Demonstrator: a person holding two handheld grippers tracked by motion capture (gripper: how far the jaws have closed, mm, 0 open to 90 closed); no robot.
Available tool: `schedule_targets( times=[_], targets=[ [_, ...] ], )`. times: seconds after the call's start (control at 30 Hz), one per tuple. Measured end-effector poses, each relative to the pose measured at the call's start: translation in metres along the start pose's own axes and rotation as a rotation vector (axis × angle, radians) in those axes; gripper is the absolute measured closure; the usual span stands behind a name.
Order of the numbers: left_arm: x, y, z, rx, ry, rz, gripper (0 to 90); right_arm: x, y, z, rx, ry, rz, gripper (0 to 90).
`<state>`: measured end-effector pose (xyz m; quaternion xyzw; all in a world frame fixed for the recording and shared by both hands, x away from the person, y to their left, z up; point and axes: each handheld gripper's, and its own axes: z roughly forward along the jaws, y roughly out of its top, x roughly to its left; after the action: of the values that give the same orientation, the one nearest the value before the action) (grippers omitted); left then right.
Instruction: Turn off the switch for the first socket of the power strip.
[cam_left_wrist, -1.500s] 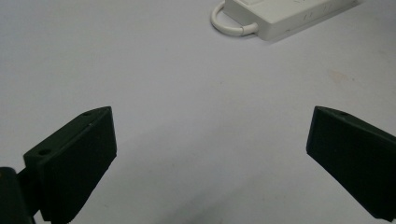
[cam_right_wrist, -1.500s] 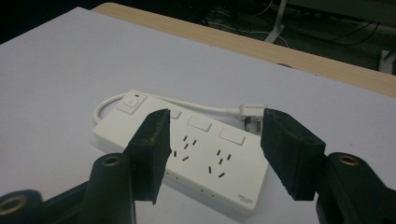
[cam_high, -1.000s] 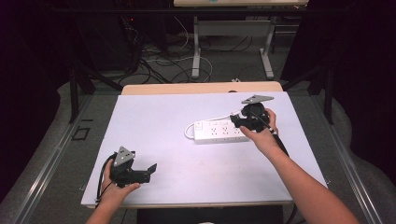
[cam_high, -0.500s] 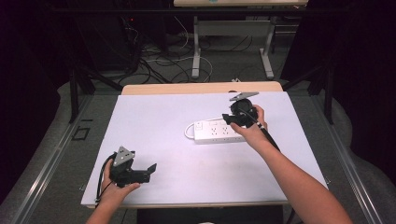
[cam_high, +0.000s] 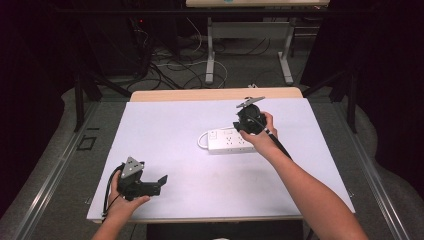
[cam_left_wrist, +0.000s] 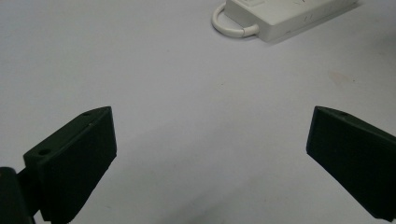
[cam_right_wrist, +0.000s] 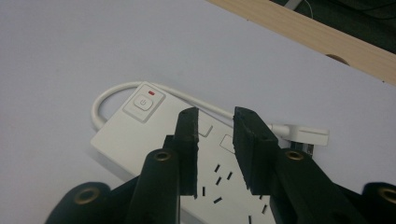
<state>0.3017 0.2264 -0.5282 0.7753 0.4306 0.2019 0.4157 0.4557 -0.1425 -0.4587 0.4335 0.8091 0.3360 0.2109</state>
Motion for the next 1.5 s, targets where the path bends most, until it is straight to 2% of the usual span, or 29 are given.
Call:
schedule_targets(
  times=[0.37,0.43,0.53,0.7,0.77,0.83,0.97,1.07,1.17,1.37,1.5],
  targets=[
    [0.000,0.000,0.000,-0.005,-0.003,0.004,1.9,0.000,0.008,0.020,0.057,0.019,0.047,90.0],
    [0.000,0.000,0.000,-0.006,-0.004,0.003,1.9,0.000,0.011,0.026,0.071,0.024,0.069,90.0],
    [0.001,0.000,0.000,-0.007,-0.003,0.003,1.9,-0.001,0.012,0.029,0.077,0.019,0.065,90.0],
    [0.001,0.000,0.000,-0.006,0.000,-0.003,1.9,0.001,0.015,0.037,0.099,0.008,0.091,90.0],
    [0.001,0.000,0.000,-0.007,0.000,-0.003,1.9,0.000,0.015,0.041,0.082,0.017,0.096,90.0],
    [0.001,0.000,0.000,-0.010,-0.001,0.000,1.9,0.000,0.016,0.045,0.110,0.002,0.108,90.0],
    [0.001,0.000,-0.001,-0.011,0.000,-0.001,1.9,-0.002,0.015,0.050,0.125,-0.008,0.122,90.0],
    [0.001,0.000,-0.001,-0.009,0.001,-0.002,1.9,-0.003,0.014,0.054,0.123,-0.014,0.135,90.0],
    [0.001,0.000,-0.001,-0.010,-0.001,0.000,1.9,-0.006,0.013,0.058,0.151,-0.021,0.163,90.0],
    [0.001,0.000,0.000,-0.009,0.000,-0.002,1.9,-0.010,0.011,0.061,0.167,-0.027,0.172,90.0],
    [0.001,0.000,0.000,-0.009,-0.001,-0.001,1.9,-0.013,0.011,0.064,0.174,-0.034,0.198,90.0]
  ],
)
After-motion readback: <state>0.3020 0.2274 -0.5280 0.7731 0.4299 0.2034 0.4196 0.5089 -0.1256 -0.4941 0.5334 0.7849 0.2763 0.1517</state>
